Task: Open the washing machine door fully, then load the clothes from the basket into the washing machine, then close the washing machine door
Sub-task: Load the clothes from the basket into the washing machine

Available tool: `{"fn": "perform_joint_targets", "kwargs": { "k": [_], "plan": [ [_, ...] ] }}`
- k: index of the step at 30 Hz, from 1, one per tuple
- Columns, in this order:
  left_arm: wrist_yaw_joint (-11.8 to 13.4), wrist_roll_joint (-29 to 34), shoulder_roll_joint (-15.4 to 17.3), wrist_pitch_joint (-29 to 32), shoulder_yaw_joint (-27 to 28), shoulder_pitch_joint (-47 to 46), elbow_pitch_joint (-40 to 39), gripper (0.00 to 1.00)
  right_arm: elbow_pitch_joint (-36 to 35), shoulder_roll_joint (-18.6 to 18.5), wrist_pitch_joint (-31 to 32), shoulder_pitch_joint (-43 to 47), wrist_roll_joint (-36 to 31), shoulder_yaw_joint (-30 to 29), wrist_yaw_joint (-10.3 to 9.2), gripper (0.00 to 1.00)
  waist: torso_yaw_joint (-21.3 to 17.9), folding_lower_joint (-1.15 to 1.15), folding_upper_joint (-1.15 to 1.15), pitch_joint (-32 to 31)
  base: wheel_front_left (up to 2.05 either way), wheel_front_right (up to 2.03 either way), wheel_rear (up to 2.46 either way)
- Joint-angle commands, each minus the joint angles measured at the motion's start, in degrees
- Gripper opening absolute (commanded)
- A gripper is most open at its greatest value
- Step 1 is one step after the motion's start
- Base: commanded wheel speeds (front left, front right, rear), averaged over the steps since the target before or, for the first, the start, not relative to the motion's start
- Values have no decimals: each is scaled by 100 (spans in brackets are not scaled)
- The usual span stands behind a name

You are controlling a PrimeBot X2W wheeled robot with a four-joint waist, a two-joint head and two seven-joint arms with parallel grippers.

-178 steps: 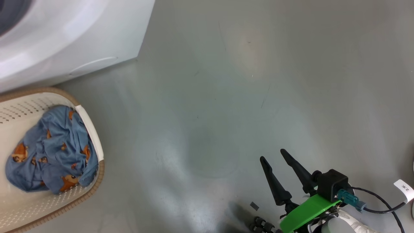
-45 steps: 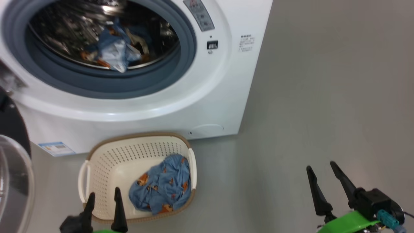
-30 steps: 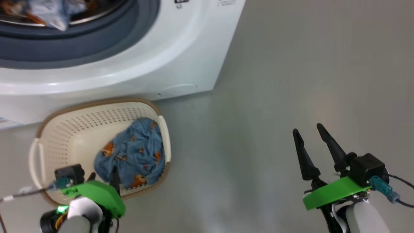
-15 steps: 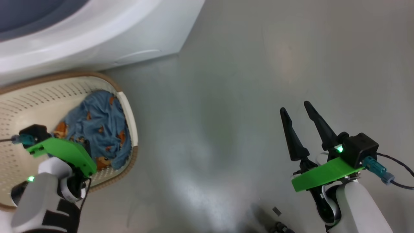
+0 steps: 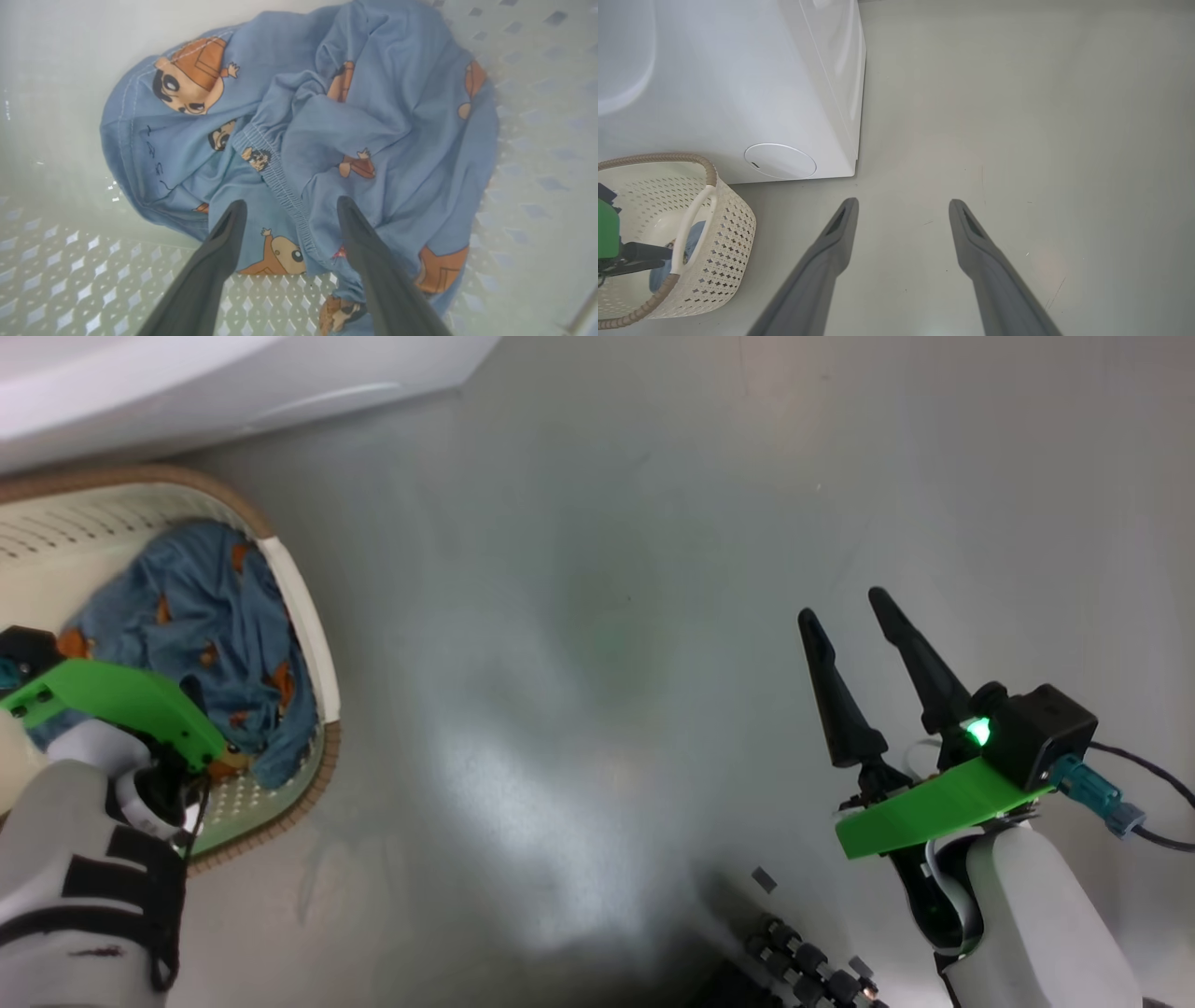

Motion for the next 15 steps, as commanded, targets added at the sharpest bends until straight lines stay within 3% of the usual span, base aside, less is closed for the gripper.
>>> {"fn": "perform_joint_targets", "kwargs": {
  "k": [1, 15],
  "plan": [
    [23, -20, 187, -18, 113, 58, -1, 100, -114, -56, -42, 99, 53, 91, 9, 100, -55, 0, 0, 130, 0, 0, 0],
    [136, -13, 468, -219, 63, -768, 656, 100, -106, -99, -42, -13, 153, 88, 9, 100, -216, 0, 0, 722, 0, 0, 0]
  ]
}}
